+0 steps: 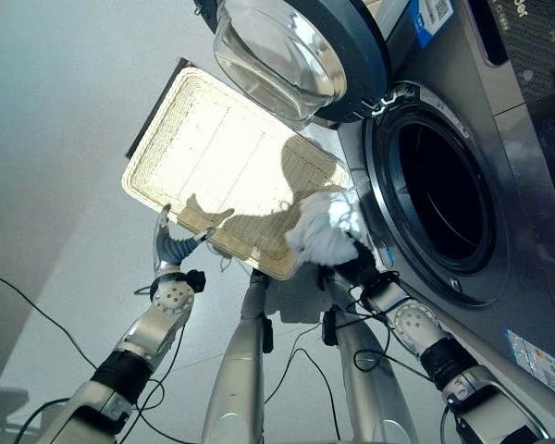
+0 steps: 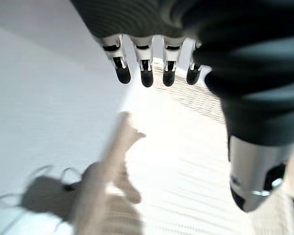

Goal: Put the clothes into the washing machine.

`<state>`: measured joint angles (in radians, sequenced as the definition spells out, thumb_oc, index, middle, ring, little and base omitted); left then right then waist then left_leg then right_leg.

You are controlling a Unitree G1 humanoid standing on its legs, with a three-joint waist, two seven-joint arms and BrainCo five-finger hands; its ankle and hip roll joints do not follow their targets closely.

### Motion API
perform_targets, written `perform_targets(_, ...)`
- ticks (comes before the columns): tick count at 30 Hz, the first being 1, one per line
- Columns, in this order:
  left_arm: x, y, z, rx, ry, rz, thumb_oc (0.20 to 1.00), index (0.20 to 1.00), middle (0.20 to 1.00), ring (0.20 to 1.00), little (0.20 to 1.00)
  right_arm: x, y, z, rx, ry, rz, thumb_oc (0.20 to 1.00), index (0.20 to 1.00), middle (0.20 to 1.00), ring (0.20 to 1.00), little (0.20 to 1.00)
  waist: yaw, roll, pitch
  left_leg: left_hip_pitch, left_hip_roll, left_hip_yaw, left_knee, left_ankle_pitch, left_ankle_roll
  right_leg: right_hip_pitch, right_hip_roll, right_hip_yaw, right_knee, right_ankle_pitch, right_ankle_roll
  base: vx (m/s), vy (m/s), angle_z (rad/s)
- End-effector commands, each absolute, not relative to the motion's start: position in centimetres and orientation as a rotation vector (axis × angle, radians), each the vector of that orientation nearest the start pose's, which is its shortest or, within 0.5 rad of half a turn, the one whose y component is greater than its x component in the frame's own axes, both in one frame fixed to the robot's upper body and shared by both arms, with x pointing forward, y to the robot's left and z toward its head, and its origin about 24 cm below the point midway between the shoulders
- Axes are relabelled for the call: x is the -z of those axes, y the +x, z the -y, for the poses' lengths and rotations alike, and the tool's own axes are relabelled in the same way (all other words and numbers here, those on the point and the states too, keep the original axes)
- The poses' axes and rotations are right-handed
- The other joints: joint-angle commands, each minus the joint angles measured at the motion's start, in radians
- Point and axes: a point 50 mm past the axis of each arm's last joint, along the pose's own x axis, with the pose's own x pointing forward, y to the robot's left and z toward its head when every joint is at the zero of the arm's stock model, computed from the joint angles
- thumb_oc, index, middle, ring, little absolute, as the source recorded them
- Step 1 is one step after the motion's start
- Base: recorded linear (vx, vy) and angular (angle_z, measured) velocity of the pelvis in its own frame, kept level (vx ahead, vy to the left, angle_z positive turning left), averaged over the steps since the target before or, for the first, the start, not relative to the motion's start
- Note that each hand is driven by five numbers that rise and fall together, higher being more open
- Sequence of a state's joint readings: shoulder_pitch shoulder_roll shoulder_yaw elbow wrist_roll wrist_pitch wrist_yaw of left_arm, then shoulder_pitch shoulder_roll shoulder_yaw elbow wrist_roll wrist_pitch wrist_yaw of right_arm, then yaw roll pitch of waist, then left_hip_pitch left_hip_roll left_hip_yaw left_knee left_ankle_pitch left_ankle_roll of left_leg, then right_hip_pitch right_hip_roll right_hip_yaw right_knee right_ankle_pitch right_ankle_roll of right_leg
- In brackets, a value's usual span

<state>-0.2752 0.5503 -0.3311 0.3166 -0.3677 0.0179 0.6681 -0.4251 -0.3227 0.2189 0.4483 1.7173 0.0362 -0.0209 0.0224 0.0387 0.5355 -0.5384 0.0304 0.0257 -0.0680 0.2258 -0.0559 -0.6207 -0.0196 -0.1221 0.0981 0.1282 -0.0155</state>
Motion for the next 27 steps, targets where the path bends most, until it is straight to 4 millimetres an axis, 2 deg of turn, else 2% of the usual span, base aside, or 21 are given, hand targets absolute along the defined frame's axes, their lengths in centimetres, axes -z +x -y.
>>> perform_targets(1,-5.7,29.2,-24.1,-0.469,0.298,-0.039,1.0,1.0,1.0,1.0,1.0,-8.8,33.6,19.8,0.003,1.547,0.002,0.2,0.2,0.2,0.2,0.2,0.009,0.007,-0.015,-0.025,-0.078,0.002,0.055,-0.04,0.014,0.029,-0.029,-0.045,-0.033,0.051,0.096,0.03,-0.039,0.01)
perform_targets(4,-5.7,28.8,-25.1,-0.436,0.378,-0.034,1.0,1.0,1.0,1.0,1.0,-11.9,34.1,25.2,0.262,1.645,0.211,0.2,0.2,0.2,0.2,0.2,0.015,0.004,-0.015,-0.014,-0.074,0.009,0.052,-0.05,0.013,0.04,-0.025,-0.046,-0.03,0.044,0.099,0.01,-0.07,0.01)
perform_targets(5,-5.8,28.9,-25.1,-0.435,0.381,-0.03,1.0,1.0,1.0,1.0,1.0,-12.1,34.1,25.5,0.27,1.649,0.226,0.2,0.2,0.2,0.2,0.2,0.015,0.003,-0.015,-0.023,-0.074,0.009,0.053,-0.044,0.013,0.033,-0.025,-0.047,-0.03,0.05,0.098,0.02,-0.049,0.01)
perform_targets(6,-5.8,28.6,-25.5,-0.425,0.422,-0.021,1.0,1.0,1.0,1.0,1.0,-13.2,33.5,28.3,0.37,1.662,0.333,0.2,0.2,0.2,0.2,0.2,0.014,-0.001,-0.015,-0.009,-0.073,0.01,0.052,-0.055,0.012,0.046,-0.023,-0.047,-0.027,0.041,0.099,0.0,0.0,0.0)
perform_targets(7,-5.9,28.6,-25.6,-0.425,0.425,-0.016,1.0,1.0,1.0,1.0,1.0,-13.4,33.4,28.6,0.378,1.664,0.344,0.2,0.2,0.2,0.2,0.2,0.014,-0.001,-0.015,-0.016,-0.073,0.01,0.053,-0.05,0.013,0.04,-0.023,-0.048,-0.028,0.047,0.098,0.04,-0.032,0.0)
perform_targets(9,-5.9,28.4,-25.9,-0.415,0.461,-0.006,1.0,1.0,1.0,1.0,1.0,-14.3,32.3,31.2,0.516,1.691,0.471,0.2,0.2,0.2,0.2,0.2,0.013,-0.004,-0.015,-0.003,-0.071,0.011,0.051,-0.061,0.011,0.053,-0.021,-0.047,-0.028,0.038,0.099,0.02,-0.007,0.0)
perform_targets(10,-6.0,28.2,-26.2,-0.41,0.48,-0.005,1.0,1.0,1.0,1.0,1.0,-16.3,29.8,35.0,0.766,1.756,0.746,0.2,0.2,0.2,0.2,0.2,0.009,-0.007,-0.015,0.004,-0.067,0.015,0.05,-0.066,0.01,0.061,-0.019,-0.043,-0.032,0.036,0.098,0.0,0.0,0.0)
perform_targets(11,-5.7,28.0,-26.2,-0.406,0.48,-0.014,1.0,1.0,1.0,1.0,1.0,-16.5,27.2,37.6,0.937,1.689,1.013,0.2,0.2,0.2,0.2,0.2,0.006,-0.005,-0.015,0.011,-0.066,0.011,0.049,-0.07,0.011,0.068,-0.017,-0.042,-0.029,0.03,0.098,0.0,0.0,0.0)
perform_targets(12,-5.8,28.1,-26.2,-0.403,0.477,-0.017,1.0,1.0,1.0,1.0,1.0,-17.2,26.1,38.3,0.985,1.606,1.108,0.2,0.2,0.2,0.2,0.2,0.003,-0.001,-0.015,0.014,-0.068,0.007,0.051,-0.074,0.013,0.07,-0.016,-0.039,-0.026,0.027,0.097,0.0,0.039,0.02)
perform_targets(13,-6.0,28.2,-26.0,-0.393,0.476,-0.017,1.0,1.0,1.0,1.0,1.0,-19.0,24.6,38.5,1.029,1.43,1.251,0.79,0.79,0.79,0.79,0.79,0.0,0.004,-0.015,0.007,-0.071,0.003,0.057,-0.072,0.014,0.062,-0.015,-0.039,-0.023,0.031,0.094,-0.01,0.054,0.04)
perform_targets(14,-6.2,28.5,-25.4,-0.386,0.48,-0.011,1.0,1.0,1.0,1.0,1.0,-21.4,24.2,37.2,1.001,1.313,1.298,1.0,1.0,1.0,1.0,1.0,-0.004,0.011,-0.015,-0.009,-0.074,0.002,0.073,-0.07,0.014,0.046,-0.017,-0.039,-0.017,0.038,0.092,-0.02,0.054,0.03)
perform_targets(16,-6.5,29.0,-24.7,-0.371,0.489,0.001,1.0,1.0,1.0,1.0,1.0,-22.9,25.5,35.4,0.933,1.353,1.173,1.0,1.0,1.0,1.0,1.0,-0.006,0.025,-0.015,-0.033,-0.08,0.005,0.089,-0.07,0.02,0.024,-0.025,-0.038,-0.012,0.043,0.095,-0.01,0.053,-0.05)
perform_targets(18,-6.6,29.2,-24.5,-0.371,0.484,0.0,1.0,1.0,1.0,1.0,1.0,-22.3,26.4,35.1,0.891,1.431,1.097,1.0,1.0,1.0,1.0,1.0,-0.008,0.03,-0.015,-0.041,-0.083,0.008,0.092,-0.068,0.021,0.019,-0.029,-0.039,-0.015,0.045,0.095,-0.01,0.036,-0.12)
perform_targets(19,-6.1,29.2,-24.2,-0.371,0.472,-0.008,1.0,1.0,1.0,1.0,1.0,-19.8,28.3,34.4,0.76,1.613,0.94,1.0,1.0,1.0,1.0,1.0,-0.013,0.034,-0.015,-0.037,-0.084,0.009,0.091,-0.073,0.021,0.023,-0.03,-0.038,-0.016,0.039,0.096,-0.01,0.018,-0.11)
perform_targets(20,-6.1,29.3,-24.1,-0.372,0.47,-0.006,1.0,1.0,1.0,1.0,1.0,-19.1,28.8,34.2,0.718,1.654,0.904,1.0,1.0,1.0,1.0,1.0,-0.013,0.034,-0.015,-0.045,-0.085,0.01,0.091,-0.066,0.022,0.017,-0.031,-0.039,-0.017,0.046,0.095,0.0,0.019,-0.05)
perform_targets(21,-5.5,29.2,-23.8,-0.372,0.466,-0.016,1.0,1.0,1.0,1.0,1.0,-16.9,30.4,32.3,0.606,1.799,0.751,1.0,1.0,1.0,1.0,1.0,-0.015,0.037,-0.015,-0.039,-0.084,0.017,0.087,-0.067,0.022,0.024,-0.032,-0.041,-0.023,0.042,0.096,0.0,0.0,0.0)
perform_targets(22,-5.5,29.2,-23.8,-0.374,0.465,-0.014,1.0,1.0,1.0,1.0,1.0,-16.7,30.5,32.0,0.596,1.803,0.737,1.0,1.0,1.0,1.0,1.0,-0.016,0.036,-0.015,-0.045,-0.085,0.018,0.087,-0.06,0.023,0.019,-0.032,-0.042,-0.024,0.049,0.094,0.0,0.0,0.0)
perform_targets(23,-4.9,29.0,-23.3,-0.373,0.466,-0.027,1.0,1.0,1.0,1.0,1.0,-15.6,31.2,29.7,0.544,1.839,0.61,1.0,1.0,1.0,1.0,1.0,-0.016,0.037,-0.015,-0.043,-0.082,0.022,0.077,-0.056,0.024,0.023,-0.034,-0.044,-0.029,0.051,0.094,0.0,0.0,0.0)
perform_targets(24,-4.4,28.7,-23.2,-0.373,0.47,-0.04,1.0,1.0,1.0,1.0,1.0,-14.9,31.4,28.7,0.524,1.839,0.552,1.0,1.0,1.0,1.0,1.0,-0.017,0.036,-0.015,-0.032,-0.08,0.024,0.072,-0.059,0.023,0.033,-0.034,-0.045,-0.03,0.044,0.096,0.0,0.0,0.0)
perform_targets(26,-4.5,28.8,-23.3,-0.374,0.469,-0.038,1.0,1.0,1.0,1.0,1.0,-15.0,31.4,28.7,0.521,1.84,0.552,1.0,1.0,1.0,1.0,1.0,-0.018,0.036,-0.015,-0.038,-0.08,0.024,0.072,-0.053,0.024,0.028,-0.034,-0.046,-0.031,0.05,0.094,0.0,0.0,0.0)
perform_targets(27,-4.0,28.6,-23.0,-0.373,0.458,-0.053,1.0,1.0,1.0,1.0,1.0,-14.6,31.8,27.3,0.472,1.845,0.491,1.0,1.0,1.0,1.0,1.0,-0.018,0.037,-0.015,-0.033,-0.078,0.027,0.067,-0.05,0.022,0.032,-0.034,-0.046,-0.034,0.05,0.093,0.0,0.0,0.0)
